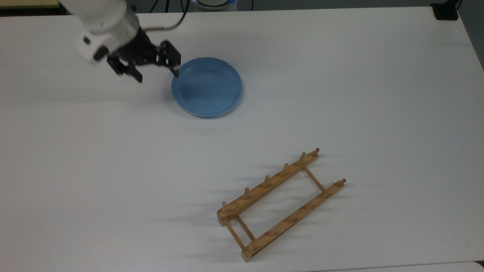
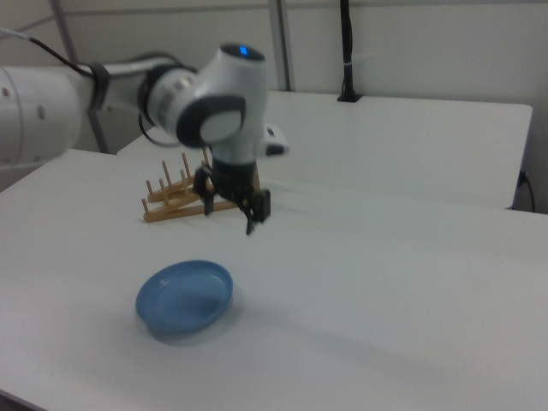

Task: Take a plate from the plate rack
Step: 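Open the gripper to release the plate and raise it away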

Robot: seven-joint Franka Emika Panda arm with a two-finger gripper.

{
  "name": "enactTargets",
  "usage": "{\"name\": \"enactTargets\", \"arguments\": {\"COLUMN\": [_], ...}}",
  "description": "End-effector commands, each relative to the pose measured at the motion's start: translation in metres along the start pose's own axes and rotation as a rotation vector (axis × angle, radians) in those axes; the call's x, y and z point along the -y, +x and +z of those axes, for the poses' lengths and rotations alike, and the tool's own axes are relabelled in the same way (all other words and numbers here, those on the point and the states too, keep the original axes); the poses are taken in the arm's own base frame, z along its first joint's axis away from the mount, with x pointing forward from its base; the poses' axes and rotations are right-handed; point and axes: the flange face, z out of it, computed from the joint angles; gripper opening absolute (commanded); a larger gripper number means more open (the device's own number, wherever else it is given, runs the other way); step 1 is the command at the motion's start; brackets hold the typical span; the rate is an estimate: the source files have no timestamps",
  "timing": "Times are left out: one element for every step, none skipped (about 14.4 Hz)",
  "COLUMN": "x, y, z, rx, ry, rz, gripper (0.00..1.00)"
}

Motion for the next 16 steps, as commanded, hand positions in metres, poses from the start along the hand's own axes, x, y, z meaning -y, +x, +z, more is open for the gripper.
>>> {"name": "enactTargets", "arguments": {"x": [0.038,0.049,0.059,0.068,0.085,0.102,0.112,0.116,0.122,0.131,0.14,0.144,0.142,0.143,0.137,0.136], "y": [-0.007,-0.013,-0.021,-0.032,-0.041,-0.052,-0.062,-0.068,-0.075,-0.076,-0.077,-0.074,-0.07,-0.061,-0.052,-0.044], "z": [-0.093,-0.116,-0.131,-0.147,-0.158,-0.167,-0.172,-0.171,-0.172,-0.173,-0.173,-0.171,-0.171,-0.171,-0.164,-0.162], "rx": [0.005,-0.001,-0.004,-0.017,-0.019,-0.008,0.015,0.054,0.075,0.074,0.067,0.059,0.031,-0.031,-0.083,-0.142], "ry": [0.002,-0.002,-0.005,-0.01,-0.016,-0.024,-0.041,-0.058,-0.079,-0.107,-0.136,-0.17,-0.196,-0.204,-0.204,-0.206], "rz": [0.067,0.109,0.159,0.211,0.238,0.255,0.275,0.29,0.286,0.271,0.253,0.226,0.215,0.198,0.197,0.183], "gripper": [1.0,1.0,1.0,1.0,1.0,1.0,1.0,1.0,1.0,1.0,1.0,1.0,1.0,1.0,1.0,1.0]}}
